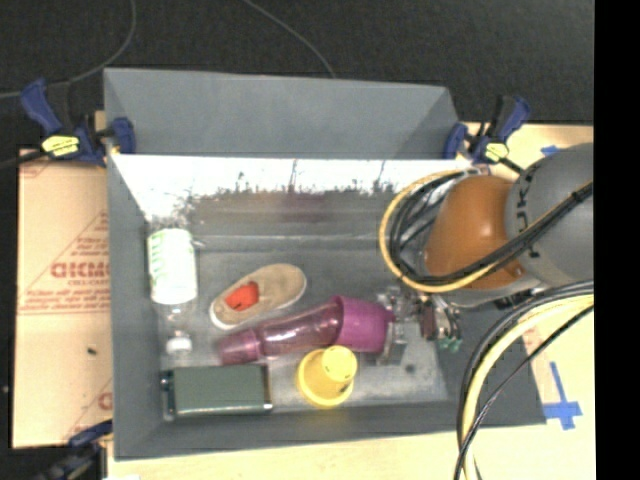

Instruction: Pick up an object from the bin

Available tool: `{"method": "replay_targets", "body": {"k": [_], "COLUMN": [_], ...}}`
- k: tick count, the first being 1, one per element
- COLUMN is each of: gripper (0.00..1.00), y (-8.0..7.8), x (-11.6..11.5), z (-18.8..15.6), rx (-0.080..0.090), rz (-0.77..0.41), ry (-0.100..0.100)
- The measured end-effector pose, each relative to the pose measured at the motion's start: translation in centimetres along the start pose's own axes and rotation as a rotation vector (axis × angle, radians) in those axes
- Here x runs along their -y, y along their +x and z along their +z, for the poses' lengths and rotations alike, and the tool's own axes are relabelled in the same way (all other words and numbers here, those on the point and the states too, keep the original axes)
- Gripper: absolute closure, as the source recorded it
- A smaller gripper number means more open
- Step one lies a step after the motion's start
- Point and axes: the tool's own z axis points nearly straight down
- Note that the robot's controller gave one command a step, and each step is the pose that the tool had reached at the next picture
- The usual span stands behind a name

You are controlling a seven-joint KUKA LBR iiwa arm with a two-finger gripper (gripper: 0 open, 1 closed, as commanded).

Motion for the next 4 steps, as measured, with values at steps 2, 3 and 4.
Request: {"method": "replay_targets", "body": {"k": [2,3,4], "gripper": [1.0,0.0,0.0], "y": [-0.5,-0.5,-0.5], "x": [0.3,0.3,0.3], "z": [-4.2,-4.2,-4.2], "rx": [0.003,0.003,0.003], "rz": [-0.055,-0.055,-0.055], "ry": [0.001,0.001,0.001]}}
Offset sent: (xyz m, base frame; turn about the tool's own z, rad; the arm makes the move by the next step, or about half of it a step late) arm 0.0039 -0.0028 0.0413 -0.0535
